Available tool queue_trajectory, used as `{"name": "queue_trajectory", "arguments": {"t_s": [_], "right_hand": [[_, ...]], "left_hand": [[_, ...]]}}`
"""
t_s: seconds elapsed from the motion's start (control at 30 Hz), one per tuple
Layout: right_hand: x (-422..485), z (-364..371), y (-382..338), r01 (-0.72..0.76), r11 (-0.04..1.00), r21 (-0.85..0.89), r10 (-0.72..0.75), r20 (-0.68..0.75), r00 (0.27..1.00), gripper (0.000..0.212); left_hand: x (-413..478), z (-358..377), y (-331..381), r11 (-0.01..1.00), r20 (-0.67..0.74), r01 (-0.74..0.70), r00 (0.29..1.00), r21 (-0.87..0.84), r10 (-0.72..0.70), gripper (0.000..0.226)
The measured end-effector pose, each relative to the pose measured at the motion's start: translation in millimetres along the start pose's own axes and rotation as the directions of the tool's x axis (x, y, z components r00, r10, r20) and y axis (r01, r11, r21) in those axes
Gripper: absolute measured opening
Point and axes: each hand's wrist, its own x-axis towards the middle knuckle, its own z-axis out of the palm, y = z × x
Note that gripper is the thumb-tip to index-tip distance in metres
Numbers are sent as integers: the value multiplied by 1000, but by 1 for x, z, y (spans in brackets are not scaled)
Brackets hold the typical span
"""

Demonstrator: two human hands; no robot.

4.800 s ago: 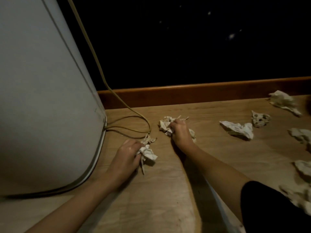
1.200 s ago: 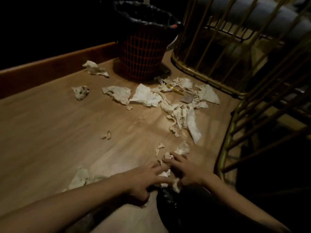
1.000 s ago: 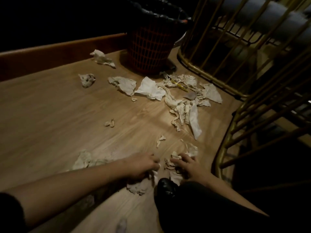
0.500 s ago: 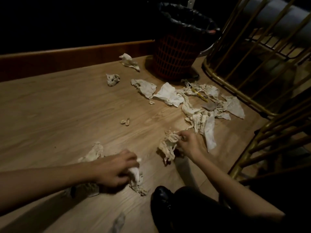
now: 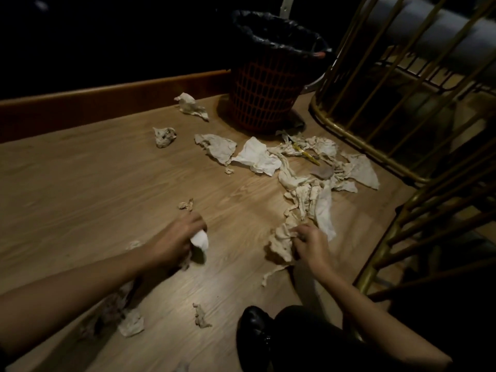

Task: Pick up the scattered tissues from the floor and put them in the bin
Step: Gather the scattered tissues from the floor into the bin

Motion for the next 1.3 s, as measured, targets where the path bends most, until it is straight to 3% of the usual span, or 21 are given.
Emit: {"name": "queue_trajectory", "arguments": {"t_s": [0.07,0.13,0.23,0.37,0.43,0.47,0.53,0.6,0.67,0.73,0.8,0.9,1.0,1.07,1.13,1.2,1.23,1.3], "right_hand": [[-1,-2,15,-41,998,-43,43,45,998,16],[-13,11,24,-7,995,-98,20,140,990,14],[-21,26,32,45,992,-118,-28,142,990,11],[26,12,20,-88,996,-26,88,-16,996,12],[60,-1,14,-168,986,22,169,-144,975,17],[76,-5,15,-213,977,9,212,-143,967,21],[103,-13,21,-310,948,-77,313,46,949,45],[120,-16,30,-361,926,-112,378,281,882,75],[131,-9,37,-370,923,-107,380,405,832,93],[140,2,38,-310,929,-201,368,428,825,88],[151,13,34,-200,932,-303,314,396,863,68],[167,28,27,-133,958,-253,208,300,931,44],[187,35,31,-57,981,-184,108,280,954,42],[207,31,40,-17,996,-85,42,300,953,38],[231,22,47,0,1000,17,-4,268,963,31],[261,14,54,10,999,40,-17,189,982,32],[277,11,57,5,1000,13,-7,153,988,38],[305,6,60,-23,998,-59,32,162,986,44]], "left_hand": [[24,-5,-14,997,-99,76,992,11,-75,33],[38,-3,-27,970,-161,240,959,35,-232,37],[38,6,-31,893,-142,439,894,97,-424,41],[42,8,-12,920,-149,391,909,-19,-390,25],[56,8,-7,896,-153,417,886,-152,-438,28],[65,9,-7,883,-151,431,875,-186,-459,30],[87,10,-6,893,-168,421,880,-161,-445,33],[110,11,-1,901,-176,406,886,-151,-429,34],[133,9,10,914,-188,381,896,-142,-402,27],[155,6,22,923,-217,359,898,-140,-382,23],[178,2,33,930,-233,348,900,-119,-367,26],[217,-2,40,940,-274,330,899,-84,-340,38],[260,1,38,954,-309,291,904,-67,-297,43],[286,9,28,960,-223,281,935,-9,-275,46],[301,20,13,948,10,266,962,176,-272,55],[307,30,-1,920,256,257,906,297,-336,80],[307,35,-7,912,318,251,879,325,-356,86],[303,43,-16,920,288,212,905,331,-312,76]]}}
